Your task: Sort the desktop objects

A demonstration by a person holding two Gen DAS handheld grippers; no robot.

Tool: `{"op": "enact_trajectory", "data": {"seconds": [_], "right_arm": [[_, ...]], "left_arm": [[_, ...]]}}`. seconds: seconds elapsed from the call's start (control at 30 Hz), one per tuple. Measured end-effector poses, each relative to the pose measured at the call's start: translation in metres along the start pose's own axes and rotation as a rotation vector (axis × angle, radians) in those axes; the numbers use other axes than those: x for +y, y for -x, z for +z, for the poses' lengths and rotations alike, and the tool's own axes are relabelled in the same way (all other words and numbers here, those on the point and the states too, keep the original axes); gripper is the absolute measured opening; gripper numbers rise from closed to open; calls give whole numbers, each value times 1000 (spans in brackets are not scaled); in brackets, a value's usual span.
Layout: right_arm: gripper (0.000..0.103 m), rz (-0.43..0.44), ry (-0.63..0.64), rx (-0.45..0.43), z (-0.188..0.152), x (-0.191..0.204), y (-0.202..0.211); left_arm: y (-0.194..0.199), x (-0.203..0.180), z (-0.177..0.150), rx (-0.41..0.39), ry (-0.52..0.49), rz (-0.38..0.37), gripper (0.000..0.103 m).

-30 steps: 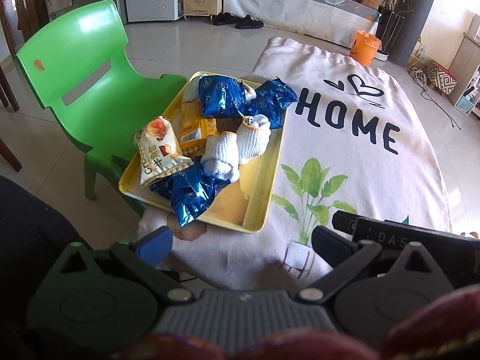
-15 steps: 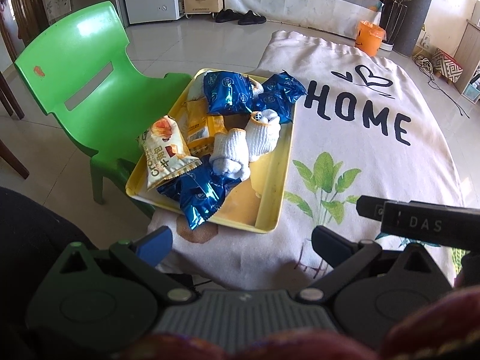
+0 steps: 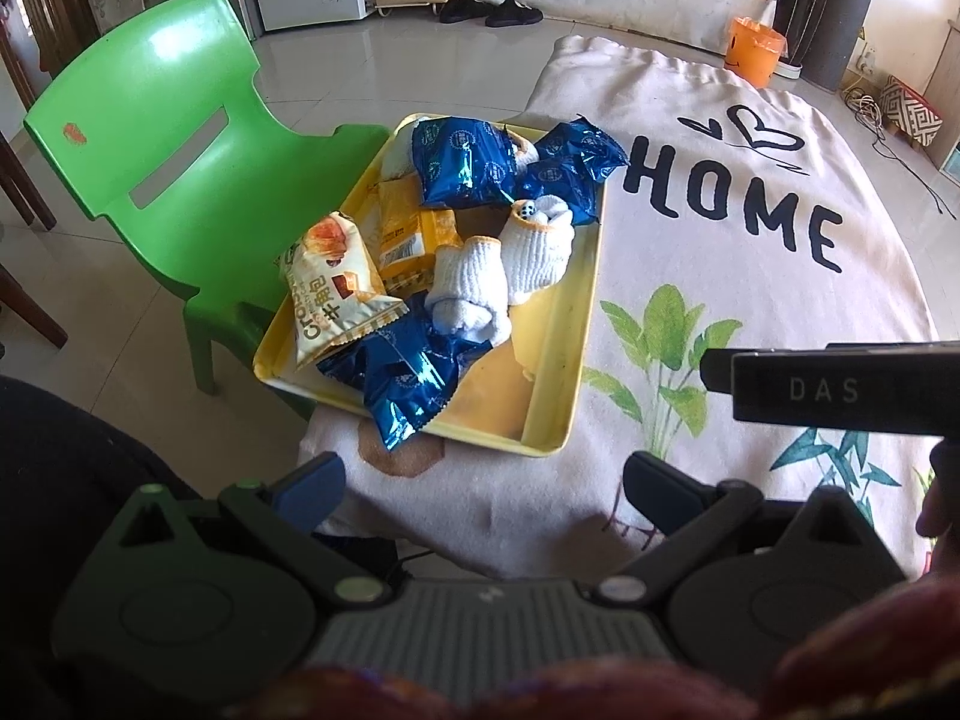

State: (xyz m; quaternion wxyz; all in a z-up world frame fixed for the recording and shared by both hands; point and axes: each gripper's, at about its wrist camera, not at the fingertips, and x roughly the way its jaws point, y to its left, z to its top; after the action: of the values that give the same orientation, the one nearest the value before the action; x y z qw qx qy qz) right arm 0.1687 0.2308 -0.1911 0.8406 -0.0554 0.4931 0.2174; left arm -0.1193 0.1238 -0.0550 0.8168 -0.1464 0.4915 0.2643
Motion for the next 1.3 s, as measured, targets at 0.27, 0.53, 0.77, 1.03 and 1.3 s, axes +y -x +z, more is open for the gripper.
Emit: {"op": "enact_trajectory", "data": {"seconds": [0.27, 0.53, 0.77, 1.03, 1.3], "right_arm": [[84, 9, 2, -26, 17, -3, -10], [84, 49, 19, -39, 23, -6, -11], [84, 82, 34, -52, 28, -7, -13], [84, 79, 23, -50, 31, -9, -15], [84, 60, 17, -40, 34, -13, -20]], "left_arm": [[-7, 0, 6, 32, 17, 35, 102], [-13, -3, 13, 48, 26, 55, 102], [-14, -5, 17, 50, 26, 57, 102], [-16, -7, 20, 49, 17, 65, 102], [-17, -6, 20, 49, 19, 65, 102]]}}
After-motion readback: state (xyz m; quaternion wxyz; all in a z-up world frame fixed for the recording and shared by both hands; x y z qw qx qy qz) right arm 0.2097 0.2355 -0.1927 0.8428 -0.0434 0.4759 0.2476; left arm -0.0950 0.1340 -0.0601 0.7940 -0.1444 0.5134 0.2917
